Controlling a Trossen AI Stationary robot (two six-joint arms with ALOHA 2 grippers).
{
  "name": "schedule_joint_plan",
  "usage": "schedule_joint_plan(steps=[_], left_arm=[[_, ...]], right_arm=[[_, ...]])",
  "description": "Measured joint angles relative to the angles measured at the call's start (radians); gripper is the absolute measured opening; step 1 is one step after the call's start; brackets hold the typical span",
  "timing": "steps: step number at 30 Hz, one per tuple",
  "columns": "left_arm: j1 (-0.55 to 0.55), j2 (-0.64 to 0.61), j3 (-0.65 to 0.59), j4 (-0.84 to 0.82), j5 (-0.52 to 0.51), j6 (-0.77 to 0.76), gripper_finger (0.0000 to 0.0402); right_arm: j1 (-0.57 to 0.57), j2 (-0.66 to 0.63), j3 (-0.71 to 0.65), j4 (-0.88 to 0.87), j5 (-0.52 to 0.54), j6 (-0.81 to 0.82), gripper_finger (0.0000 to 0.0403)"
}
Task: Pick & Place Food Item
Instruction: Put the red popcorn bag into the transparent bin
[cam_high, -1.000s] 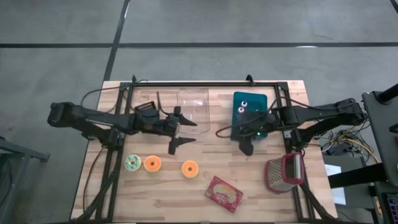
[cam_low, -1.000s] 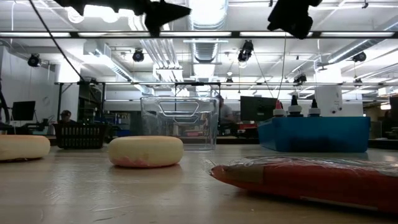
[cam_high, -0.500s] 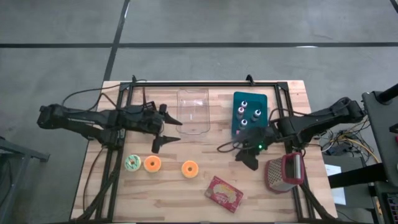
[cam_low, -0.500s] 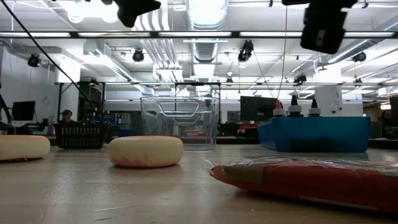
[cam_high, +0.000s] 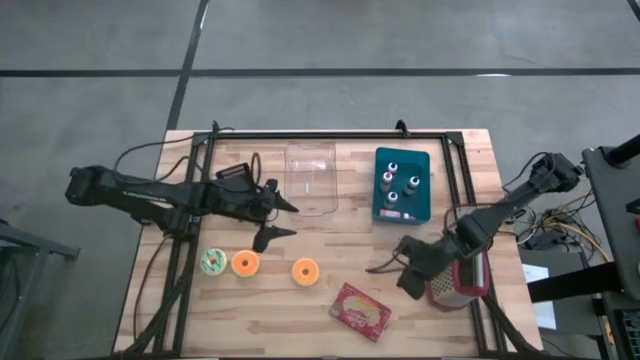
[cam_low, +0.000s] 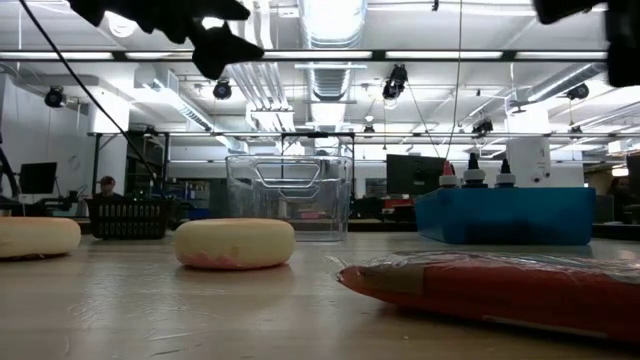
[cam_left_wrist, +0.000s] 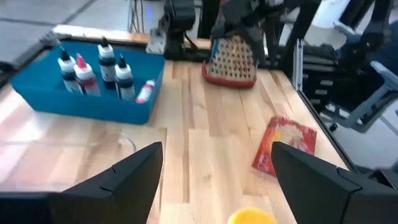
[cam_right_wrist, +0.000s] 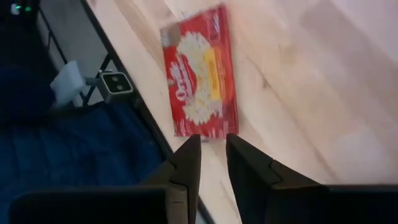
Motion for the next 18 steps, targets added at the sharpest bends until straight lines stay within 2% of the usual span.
schedule_joint_plan(steps=[5, 11, 18], left_arm=[[-0.001, 0.051, -0.004, 0.026, 0.009, -0.012, 0.0304], [-0.001, 0.090, -0.004, 0.081, 0.010, -0.015, 0.0304], [0.000, 0.090, -0.004, 0.090, 0.017, 0.009, 0.0304]], right_arm=[[0.081, 0.000, -0.058, 0.125, 0.066, 0.164, 0.0070], [0.119, 0.026, -0.109, 0.296, 0.096, 0.232, 0.0071], [0.121, 0.155, -0.120, 0.351, -0.067, 0.354, 0.0085]])
